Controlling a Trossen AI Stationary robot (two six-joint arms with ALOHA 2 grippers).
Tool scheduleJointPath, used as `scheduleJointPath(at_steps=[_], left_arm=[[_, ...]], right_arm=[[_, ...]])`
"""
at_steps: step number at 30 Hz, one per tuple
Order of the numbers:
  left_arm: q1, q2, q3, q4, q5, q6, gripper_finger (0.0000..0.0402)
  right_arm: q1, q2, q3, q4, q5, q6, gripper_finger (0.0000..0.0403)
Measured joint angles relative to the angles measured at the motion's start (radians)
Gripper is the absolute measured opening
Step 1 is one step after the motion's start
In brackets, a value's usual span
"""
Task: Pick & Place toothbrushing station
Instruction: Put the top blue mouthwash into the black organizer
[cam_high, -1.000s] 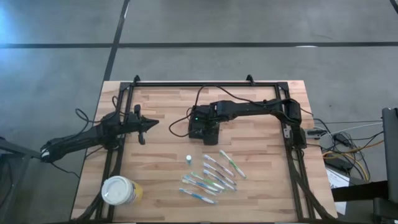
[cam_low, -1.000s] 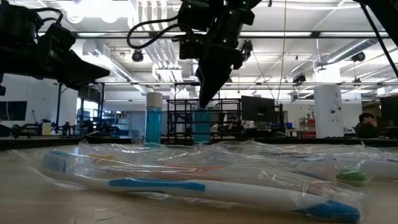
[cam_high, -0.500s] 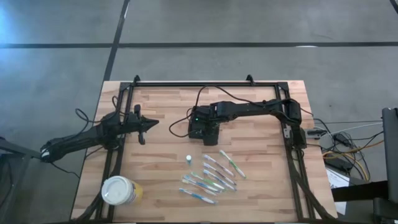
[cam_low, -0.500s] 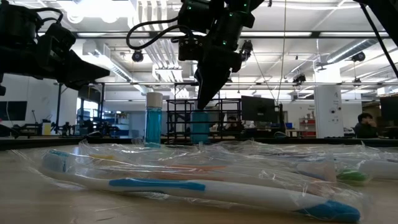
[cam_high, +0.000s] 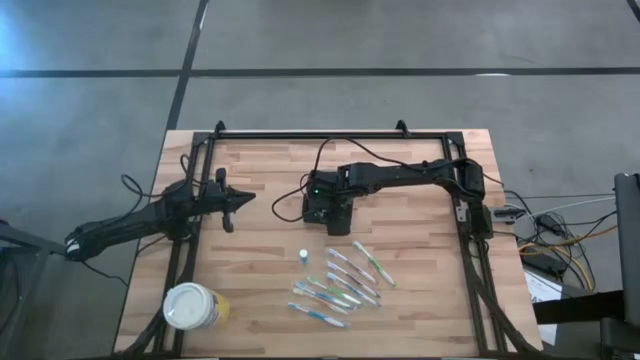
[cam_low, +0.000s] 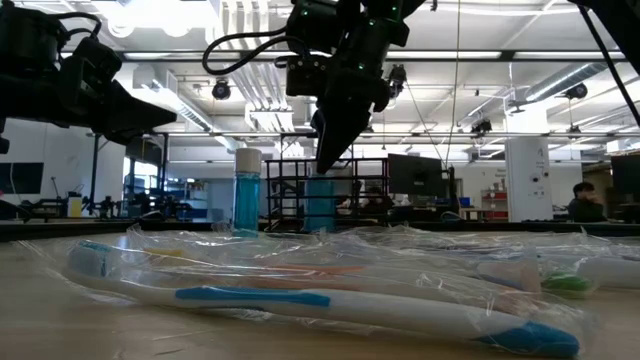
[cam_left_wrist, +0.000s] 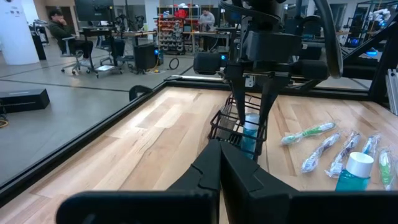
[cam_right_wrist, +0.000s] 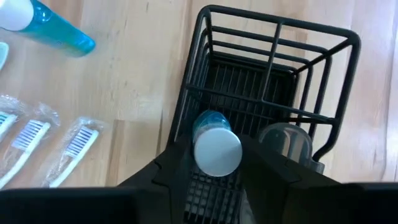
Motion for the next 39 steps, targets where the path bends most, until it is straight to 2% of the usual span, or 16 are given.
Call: scheduleJointPath(at_steps=[8, 30, 35, 39], left_arm=[[0.0, 0.0, 0.0, 0.0, 0.0, 0.0, 0.0005], [0.0, 0.0, 0.0, 0.0, 0.0, 0.002, 0.0005], [0.0, 0.0, 0.0, -0.001, 0.0, 0.003, 0.0005], [0.0, 0.001, 0.0, -0.003, 0.0, 0.004, 0.0005]], right_arm=[[0.0, 0.0, 0.0, 0.0, 0.002, 0.0, 0.0158], [0.001, -0.079, 0.001, -0.018, 0.07, 0.006, 0.0143], [0.013, -0.177, 0.001, -0.018, 0.107, 0.044, 0.0131], [0.059, -0.323, -0.008, 0.054, 0.12, 0.034, 0.0101]])
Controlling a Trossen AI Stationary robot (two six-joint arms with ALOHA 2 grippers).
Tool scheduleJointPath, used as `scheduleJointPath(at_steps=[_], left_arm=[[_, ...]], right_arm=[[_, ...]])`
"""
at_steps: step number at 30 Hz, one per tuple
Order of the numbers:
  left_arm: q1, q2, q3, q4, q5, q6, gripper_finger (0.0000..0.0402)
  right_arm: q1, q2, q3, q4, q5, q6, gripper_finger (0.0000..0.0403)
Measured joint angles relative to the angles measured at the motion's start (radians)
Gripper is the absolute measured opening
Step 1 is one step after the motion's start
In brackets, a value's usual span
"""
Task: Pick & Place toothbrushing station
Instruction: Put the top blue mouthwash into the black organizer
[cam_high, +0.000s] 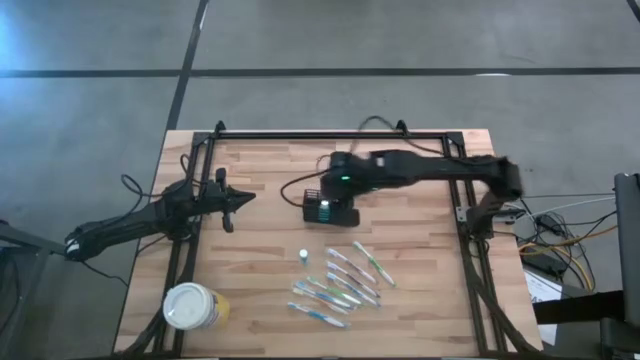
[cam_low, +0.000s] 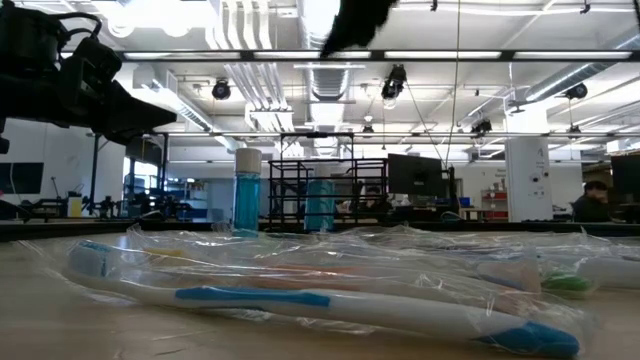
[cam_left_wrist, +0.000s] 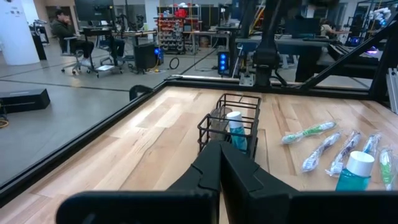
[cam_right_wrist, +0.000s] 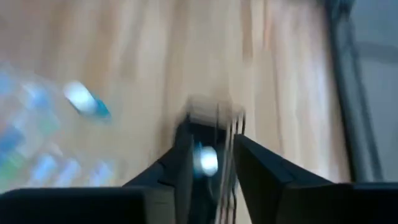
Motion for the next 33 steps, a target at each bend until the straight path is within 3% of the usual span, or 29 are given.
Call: scheduleJointPath(at_steps=[7, 12, 16, 21, 25, 33], left_arm=[[0.0, 0.001, 0.0, -0.002, -0.001, -0.001, 0.0005], [0.0, 0.002, 0.0, -0.008, -0.001, -0.001, 0.0005], [0.0, 0.002, 0.0, 0.001, -0.001, -0.002, 0.0005], [0.0, 0.002, 0.0, 0.002, -0.001, -0.003, 0.0005], [0.0, 0.002, 0.0, 0.003, -0.009, -0.003, 0.0005], [0.0, 0.011, 0.0, -0.002, -0.024, -0.002, 0.0005]], right_arm=[[0.062, -0.322, -0.151, 0.208, 0.001, -0.007, 0.0038], [0.103, -0.56, -0.405, 0.438, -0.007, 0.013, 0.001], [0.084, -0.66, -0.575, 0.499, 0.046, 0.06, 0.0008], [0.05, -0.619, -0.7, 0.529, 0.084, 0.13, 0.0008], [0.036, -0.494, -0.724, 0.581, 0.086, 0.155, 0.0008], [0.032, -0.182, -0.564, 0.543, 0.176, 0.131, 0.0008]])
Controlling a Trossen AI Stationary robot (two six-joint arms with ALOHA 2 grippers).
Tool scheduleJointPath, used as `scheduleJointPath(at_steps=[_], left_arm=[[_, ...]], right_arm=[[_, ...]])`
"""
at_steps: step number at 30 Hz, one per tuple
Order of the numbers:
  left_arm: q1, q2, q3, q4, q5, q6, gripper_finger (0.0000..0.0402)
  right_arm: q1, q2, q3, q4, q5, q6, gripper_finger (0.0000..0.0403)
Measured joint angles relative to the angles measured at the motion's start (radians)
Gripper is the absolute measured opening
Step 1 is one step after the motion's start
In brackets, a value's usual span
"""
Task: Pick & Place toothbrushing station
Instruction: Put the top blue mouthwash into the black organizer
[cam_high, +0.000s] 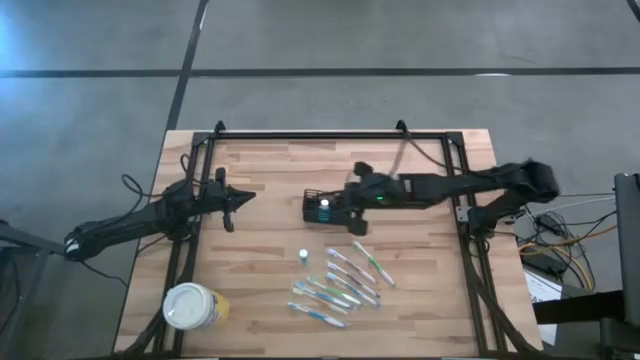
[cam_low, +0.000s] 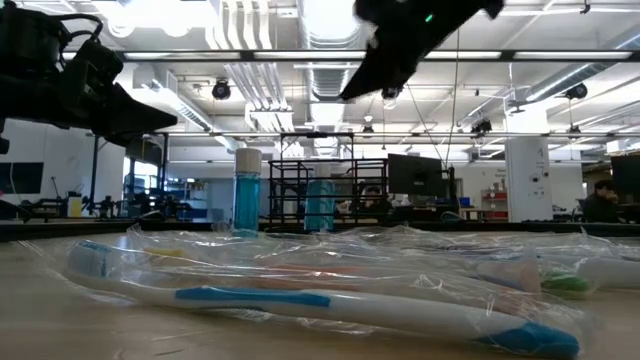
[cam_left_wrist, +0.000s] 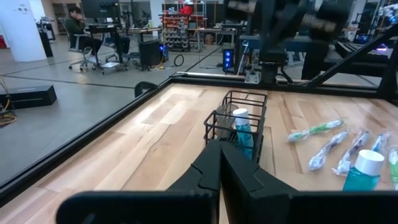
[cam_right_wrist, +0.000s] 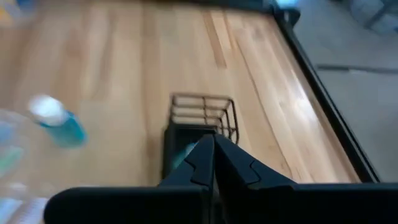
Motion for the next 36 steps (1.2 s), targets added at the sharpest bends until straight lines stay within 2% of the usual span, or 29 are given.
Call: scheduleJointPath(at_steps=[9, 14, 36], left_arm=[[0.0, 0.002, 0.0, -0.004, -0.002, 0.0, 0.0005], [0.0, 0.002, 0.0, -0.007, -0.001, -0.001, 0.0005], [0.0, 0.011, 0.0, -0.01, 0.001, 0.004, 0.0005]], right_arm=[[-0.014, 0.303, 0.287, -0.271, 0.032, -0.034, 0.0008], [-0.013, 0.367, 0.386, -0.377, 0.089, -0.041, 0.0008], [-0.015, 0.389, 0.375, -0.368, 0.077, -0.044, 0.0008]])
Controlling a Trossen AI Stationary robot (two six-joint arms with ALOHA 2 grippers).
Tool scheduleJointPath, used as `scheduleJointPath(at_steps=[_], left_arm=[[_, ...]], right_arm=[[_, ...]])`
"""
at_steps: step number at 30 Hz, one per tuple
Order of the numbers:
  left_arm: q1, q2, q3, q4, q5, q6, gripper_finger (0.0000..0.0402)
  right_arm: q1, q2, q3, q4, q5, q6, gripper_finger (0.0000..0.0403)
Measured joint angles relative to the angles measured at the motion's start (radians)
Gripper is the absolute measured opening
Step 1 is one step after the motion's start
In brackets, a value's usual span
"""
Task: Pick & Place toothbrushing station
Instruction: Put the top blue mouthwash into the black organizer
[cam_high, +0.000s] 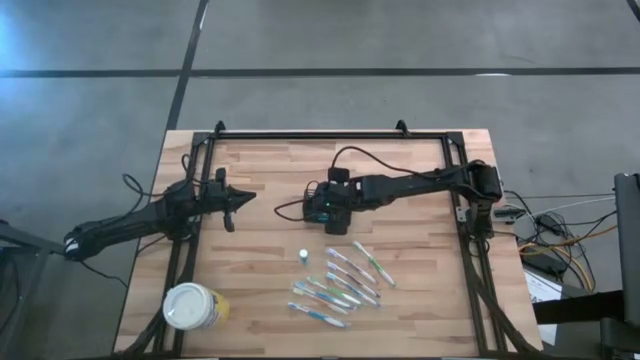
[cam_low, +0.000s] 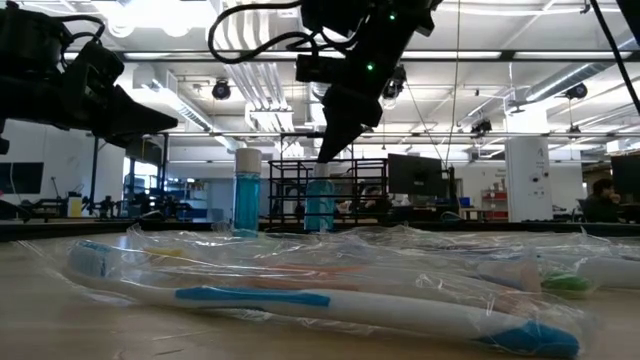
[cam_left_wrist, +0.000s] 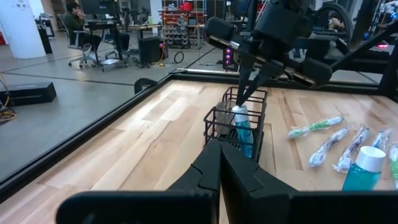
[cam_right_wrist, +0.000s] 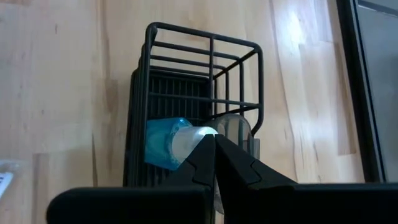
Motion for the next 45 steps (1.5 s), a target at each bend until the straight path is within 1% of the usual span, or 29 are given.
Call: scheduleJointPath(at_steps=[3, 6, 8, 12, 13, 16, 18, 38, 45], left_arm=[[0.0, 0.0, 0.0, 0.0, 0.0, 0.0, 0.0005], [0.0, 0.0, 0.0, 0.0, 0.0, 0.0, 0.0005], [0.0, 0.0, 0.0, 0.0, 0.0, 0.0, 0.0005], [0.0, 0.0, 0.0, 0.0, 0.0, 0.0, 0.0005], [0.0, 0.0, 0.0, 0.0, 0.0, 0.0, 0.0005], [0.0, 0.0, 0.0, 0.0, 0.0, 0.0, 0.0005], [0.0, 0.0, 0.0, 0.0, 0.0, 0.0, 0.0005], [0.0, 0.0, 0.0, 0.0, 0.0, 0.0, 0.0005], [0.0, 0.0, 0.0, -0.001, 0.0, 0.0, 0.0005]], right_arm=[[0.006, -0.011, -0.002, -0.001, -0.017, 0.002, 0.0008], [0.01, -0.013, -0.002, -0.001, -0.072, 0.005, 0.0008], [0.012, -0.013, -0.002, -0.002, -0.078, 0.008, 0.0008], [0.019, -0.013, -0.002, 0.011, -0.073, 0.007, 0.0008], [0.02, -0.015, -0.002, 0.013, -0.061, 0.006, 0.0008], [0.029, -0.026, -0.002, 0.026, 0.017, -0.014, 0.0008], [0.03, -0.032, -0.002, 0.024, 0.039, -0.012, 0.0008], [0.029, -0.018, -0.012, -0.002, 0.032, -0.001, 0.0008], [0.029, -0.018, -0.013, -0.005, 0.002, -0.002, 0.0008]])
